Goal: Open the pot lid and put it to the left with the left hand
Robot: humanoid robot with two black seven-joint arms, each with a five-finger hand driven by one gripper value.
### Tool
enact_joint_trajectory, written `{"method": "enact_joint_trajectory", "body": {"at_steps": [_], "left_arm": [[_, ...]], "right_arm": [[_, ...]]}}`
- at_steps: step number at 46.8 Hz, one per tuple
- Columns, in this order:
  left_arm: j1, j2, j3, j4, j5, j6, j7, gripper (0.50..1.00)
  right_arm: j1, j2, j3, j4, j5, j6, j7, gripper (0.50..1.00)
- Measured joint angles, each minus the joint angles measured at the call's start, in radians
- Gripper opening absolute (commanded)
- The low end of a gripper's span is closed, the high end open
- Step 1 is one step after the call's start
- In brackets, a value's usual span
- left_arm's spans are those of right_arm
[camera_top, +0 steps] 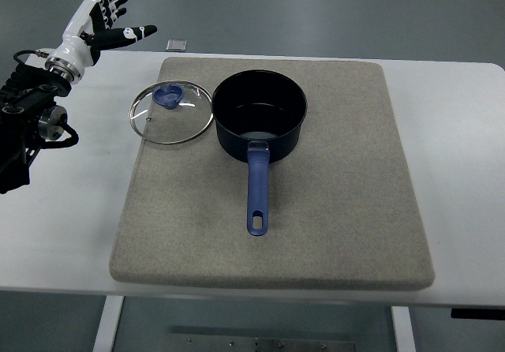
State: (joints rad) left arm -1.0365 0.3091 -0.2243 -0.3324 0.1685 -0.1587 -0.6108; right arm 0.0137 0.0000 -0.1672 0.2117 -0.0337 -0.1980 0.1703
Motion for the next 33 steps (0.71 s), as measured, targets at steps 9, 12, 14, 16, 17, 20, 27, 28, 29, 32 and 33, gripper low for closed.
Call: {"method": "enact_joint_trajectory", "body": {"at_steps": [9, 12, 14, 16, 17, 20, 27, 28, 29, 32, 33], "left_arm": [[0.011, 0.001, -0.055, 0.0, -0.004, -0.065, 0.0, 0.992], [0.011, 0.001, -0.057, -0.001, -0.005, -0.065, 0.0, 0.992], [0.011, 0.001, -0.057, 0.0, -0.005, -0.066, 0.0, 0.992], [0.011, 0.001, -0.058, -0.001, -0.005, -0.068, 0.0, 0.992], [0.011, 0.001, -0.058, 0.0, -0.005, -0.068, 0.0, 0.992], [0.011, 0.001, -0.059, 0.0, -0.005, -0.068, 0.0, 0.992], [0.012, 0.003, -0.059, -0.001, -0.005, -0.068, 0.0, 0.992], [0.012, 0.003, -0.06, -0.002, -0.005, -0.068, 0.0, 0.992], [0.013, 0.004, -0.06, -0.001, -0.005, -0.069, 0.0, 0.992], [0.014, 0.005, -0.06, -0.001, -0.005, -0.07, 0.0, 0.992], [0.014, 0.005, -0.06, -0.001, -0.004, -0.07, 0.0, 0.992]], "right_arm": [[0.0, 0.0, 0.001, 0.0, 0.0, 0.0, 0.0, 0.917], [0.0, 0.0, 0.002, 0.0, 0.0, 0.001, 0.0, 0.917], [0.0, 0.0, 0.001, 0.0, 0.0, 0.001, 0.0, 0.917], [0.0, 0.0, -0.002, 0.001, 0.0, 0.001, 0.0, 0.917], [0.0, 0.0, -0.003, 0.002, 0.0, 0.002, 0.0, 0.917], [-0.001, 0.0, -0.004, 0.003, 0.0, 0.002, 0.0, 0.917], [-0.001, 0.0, -0.004, 0.013, -0.004, 0.004, 0.0, 0.917], [-0.001, 0.0, -0.004, 0.015, -0.004, 0.005, 0.0, 0.917], [-0.001, 0.0, -0.004, 0.016, -0.005, 0.007, 0.0, 0.917], [-0.001, 0.0, -0.004, 0.017, -0.006, 0.024, 0.0, 0.917], [-0.001, 0.0, -0.004, 0.018, -0.006, 0.032, 0.0, 0.917]]}}
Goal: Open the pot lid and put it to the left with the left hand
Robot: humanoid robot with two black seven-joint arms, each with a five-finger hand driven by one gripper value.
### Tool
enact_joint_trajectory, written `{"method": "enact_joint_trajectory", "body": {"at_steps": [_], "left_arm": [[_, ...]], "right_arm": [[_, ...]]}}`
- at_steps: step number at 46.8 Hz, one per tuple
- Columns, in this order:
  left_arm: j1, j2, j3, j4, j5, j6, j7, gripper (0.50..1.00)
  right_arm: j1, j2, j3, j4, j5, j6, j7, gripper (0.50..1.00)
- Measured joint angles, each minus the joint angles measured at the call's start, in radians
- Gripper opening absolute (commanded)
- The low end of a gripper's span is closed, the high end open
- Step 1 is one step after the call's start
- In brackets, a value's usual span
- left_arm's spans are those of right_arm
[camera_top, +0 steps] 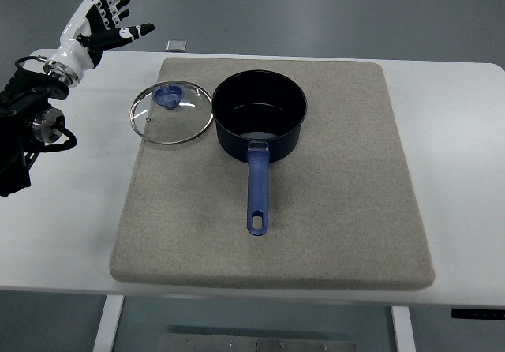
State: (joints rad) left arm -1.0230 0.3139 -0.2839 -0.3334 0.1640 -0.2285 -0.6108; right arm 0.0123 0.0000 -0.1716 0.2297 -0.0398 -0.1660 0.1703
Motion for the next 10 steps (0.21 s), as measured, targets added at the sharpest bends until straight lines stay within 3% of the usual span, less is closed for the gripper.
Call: {"method": "enact_joint_trajectory", "body": {"at_steps": [10], "left_arm": [[0.0, 0.004, 0.0, -0.001, 0.0, 0.0, 0.0, 0.992]], "right_arm": [[-0.002, 0.0, 0.001, 0.002, 0.0, 0.077, -0.002, 0.917]]}}
